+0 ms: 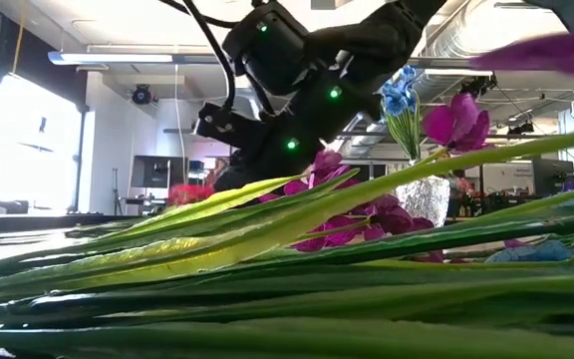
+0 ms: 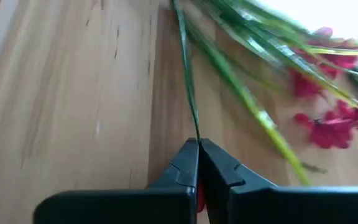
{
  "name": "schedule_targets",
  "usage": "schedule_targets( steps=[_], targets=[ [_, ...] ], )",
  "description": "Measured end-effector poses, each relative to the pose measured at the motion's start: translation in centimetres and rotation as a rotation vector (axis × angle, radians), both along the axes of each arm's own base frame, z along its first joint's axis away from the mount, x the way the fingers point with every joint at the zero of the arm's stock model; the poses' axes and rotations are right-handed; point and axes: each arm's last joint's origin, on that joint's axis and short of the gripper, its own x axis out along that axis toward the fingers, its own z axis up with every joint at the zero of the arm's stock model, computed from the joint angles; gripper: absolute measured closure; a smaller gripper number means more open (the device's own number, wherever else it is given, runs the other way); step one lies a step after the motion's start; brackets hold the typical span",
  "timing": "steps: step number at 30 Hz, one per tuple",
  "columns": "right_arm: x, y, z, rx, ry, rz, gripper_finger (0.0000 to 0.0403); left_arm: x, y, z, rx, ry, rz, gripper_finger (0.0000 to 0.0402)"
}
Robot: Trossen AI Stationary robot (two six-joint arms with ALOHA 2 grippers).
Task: Sort flowers into vase by color
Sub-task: Put the top blue flower into the top transparent flower vase
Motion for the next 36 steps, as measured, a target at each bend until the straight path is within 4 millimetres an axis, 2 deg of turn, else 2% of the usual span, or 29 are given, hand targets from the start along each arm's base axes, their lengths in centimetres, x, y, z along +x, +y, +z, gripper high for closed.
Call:
schedule_targets(
  steps=[4,7,19,23,28,32,36],
  targets=[
    [0.4,0.0,0.8,0.009,-0.08,-0.047,0.0402,0.5,-0.4,-0.7,0.038,0.072,0.006,0.0401],
    [0.4,-0.1,1.6,0.027,-0.108,-0.067,0.0386,1.6,-1.1,-1.9,0.062,0.149,0.061,0.0401],
    [-0.7,-0.2,8.0,0.135,-0.245,-0.109,0.0226,5.2,-3.6,-6.4,0.17,0.278,0.184,0.0401],
    [-2.3,-0.9,10.0,0.149,-0.288,-0.109,0.0205,5.7,-3.9,-8.1,0.169,0.296,0.216,0.0401],
    [-5.5,-2.3,12.0,0.261,-0.423,-0.08,0.0205,6.6,-4.5,-10.9,0.168,0.29,0.264,0.0401],
    [-8.2,-3.4,12.1,0.443,-0.564,0.008,0.0206,8.0,-5.3,-13.2,0.172,0.247,0.266,0.0401],
    [-9.8,-4.2,10.9,0.585,-0.643,0.044,0.0206,9.5,-5.9,-14.9,0.188,0.181,0.249,0.0401]
  ],
)
